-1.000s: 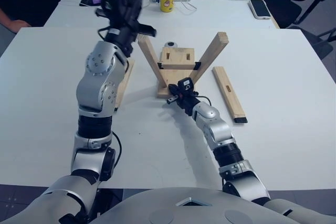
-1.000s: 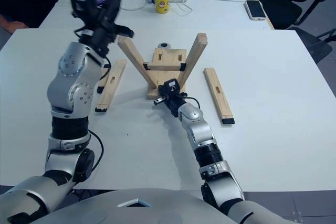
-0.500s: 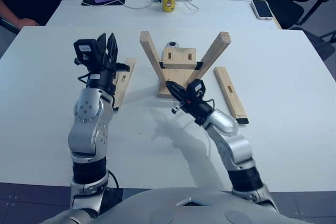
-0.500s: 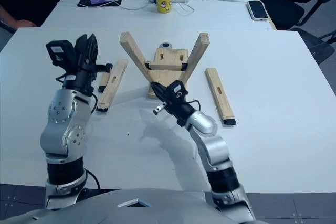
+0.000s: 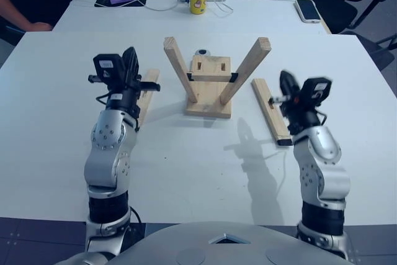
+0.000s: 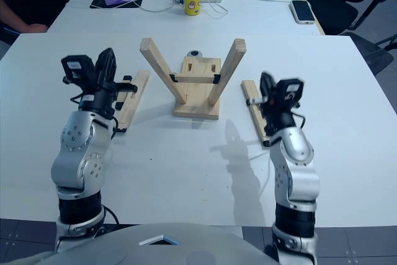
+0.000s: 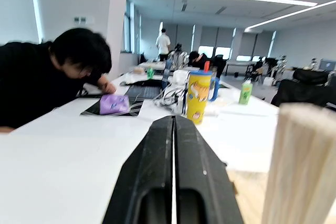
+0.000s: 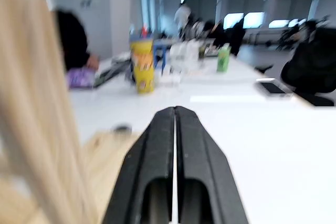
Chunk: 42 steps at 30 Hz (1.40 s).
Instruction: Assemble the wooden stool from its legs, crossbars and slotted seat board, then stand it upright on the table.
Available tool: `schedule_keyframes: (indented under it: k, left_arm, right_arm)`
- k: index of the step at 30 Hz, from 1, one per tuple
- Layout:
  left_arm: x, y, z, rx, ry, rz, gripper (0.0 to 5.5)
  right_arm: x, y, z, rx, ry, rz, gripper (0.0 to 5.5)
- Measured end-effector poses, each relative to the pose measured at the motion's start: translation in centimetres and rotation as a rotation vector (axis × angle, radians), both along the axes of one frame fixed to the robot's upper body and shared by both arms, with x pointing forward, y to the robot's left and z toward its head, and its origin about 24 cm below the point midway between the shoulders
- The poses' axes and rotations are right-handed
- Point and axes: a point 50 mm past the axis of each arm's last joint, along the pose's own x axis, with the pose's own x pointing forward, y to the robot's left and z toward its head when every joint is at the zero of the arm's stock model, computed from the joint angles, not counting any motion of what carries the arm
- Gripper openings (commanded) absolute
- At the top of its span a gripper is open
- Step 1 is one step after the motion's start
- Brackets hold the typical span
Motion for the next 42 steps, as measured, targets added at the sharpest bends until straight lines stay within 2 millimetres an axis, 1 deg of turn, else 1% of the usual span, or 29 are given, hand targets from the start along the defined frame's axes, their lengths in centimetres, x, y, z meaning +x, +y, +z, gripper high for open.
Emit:
schedule_keyframes:
  k: [2,4,6,9,13,14,15,16,17,19,22,23,25,27,28,29,30,32,33,35,37,39,40,41,42]
  left_arm:
    - [0.6,-0.8,0.6,-0.001,-0.013,-0.042,0.03]
    - [1.0,-1.4,0.7,0.0,-0.006,-0.072,0.03]
    - [1.1,-1.6,0.7,-0.004,0.002,-0.086,0.03]
    - [1.1,-1.4,0.7,-0.007,0.003,-0.072,0.03]
    - [1.1,-0.1,0.7,0.001,-0.005,0.013,0.03]
    - [1.1,-0.1,0.7,0.006,-0.011,0.013,0.03]
    - [1.1,-0.5,0.7,0.013,-0.011,-0.016,0.03]
    - [1.0,-1.9,0.6,0.039,-0.004,-0.108,0.03]
    - [1.0,-2.5,0.5,0.063,-0.002,-0.128,0.03]
    - [1.1,-2.9,0.5,0.128,-0.002,-0.137,0.03]
    - [1.2,-3.2,0.6,0.159,0.009,-0.136,0.03]
    - [1.2,-3.2,0.5,0.16,0.013,-0.133,0.03]
    - [1.2,-2.7,0.0,0.171,0.046,-0.11,0.03]
    - [1.2,-1.9,-1.4,0.178,0.114,-0.057,0.03]
    - [1.2,-0.8,-1.7,0.177,0.127,0.003,0.03]
    - [1.2,0.0,-1.7,0.176,0.125,0.048,0.03]
    - [1.2,1.1,-1.3,0.167,0.104,0.117,0.03]
    - [1.1,2.6,-0.6,0.152,0.065,0.209,0.03]
    - [1.0,3.1,-0.2,0.149,0.042,0.244,0.03]
    - [0.9,3.2,0.4,0.146,0.005,0.261,0.03]
    - [0.8,2.9,0.8,0.14,-0.018,0.255,0.03]
    - [0.9,2.4,0.7,0.132,-0.017,0.211,0.03]
    - [1.0,1.8,0.6,0.121,-0.012,0.147,0.03]
    - [1.1,-1.8,0.1,0.148,0.016,-0.115,0.03]
    - [1.1,-2.5,0.1,0.147,0.013,-0.147,0.03]
  right_arm:
    - [0.8,1.0,1.1,0.03,-0.041,-0.001,0.0]
    - [1.0,1.7,1.2,0.057,-0.046,0.0,0.0]
    - [1.0,1.8,1.1,0.077,-0.04,-0.019,0.0]
    - [0.9,1.4,1.0,0.097,-0.034,-0.055,0.0]
    - [0.9,1.4,1.0,0.09,-0.039,-0.063,0.0]
    - [0.9,1.7,1.2,0.057,-0.05,-0.044,0.0]
    - [1.0,2.5,1.4,0.012,-0.057,0.006,0.0]
    - [1.2,4.2,1.5,-0.048,-0.06,0.111,0.0]
    - [1.4,4.8,1.5,-0.082,-0.05,0.13,0.0]
    - [1.9,4.7,0.4,-0.145,0.022,0.126,0.0]
    - [2.0,4.7,-1.4,-0.176,0.131,0.139,0.0]
    - [1.9,4.7,-1.7,-0.181,0.148,0.147,0.0]
    - [1.9,4.8,-2.2,-0.196,0.178,0.186,0.0]
    - [1.9,5.0,-2.6,-0.19,0.195,0.223,0.0]
    - [2.0,4.9,-2.8,-0.188,0.207,0.228,0.0]
    - [2.0,4.6,-3.0,-0.186,0.216,0.221,0.0]
    - [2.2,3.9,-3.4,-0.178,0.238,0.193,0.0]
    - [2.6,2.3,-3.9,-0.159,0.266,0.104,0.0]
    - [2.6,1.3,-3.7,-0.147,0.261,0.045,0.0]
    - [2.6,0.3,-2.9,-0.121,0.216,-0.038,0.0]
    - [2.1,-0.2,-1.2,-0.072,0.123,-0.12,0.0]
    - [1.5,0.3,0.4,-0.044,0.039,-0.137,0.0]
    - [1.3,0.8,1.0,-0.043,0.008,-0.115,0.0]
    - [1.3,4.0,1.0,-0.08,-0.004,0.074,0.0]
    - [1.3,5.0,0.9,-0.095,0.005,0.114,0.0]
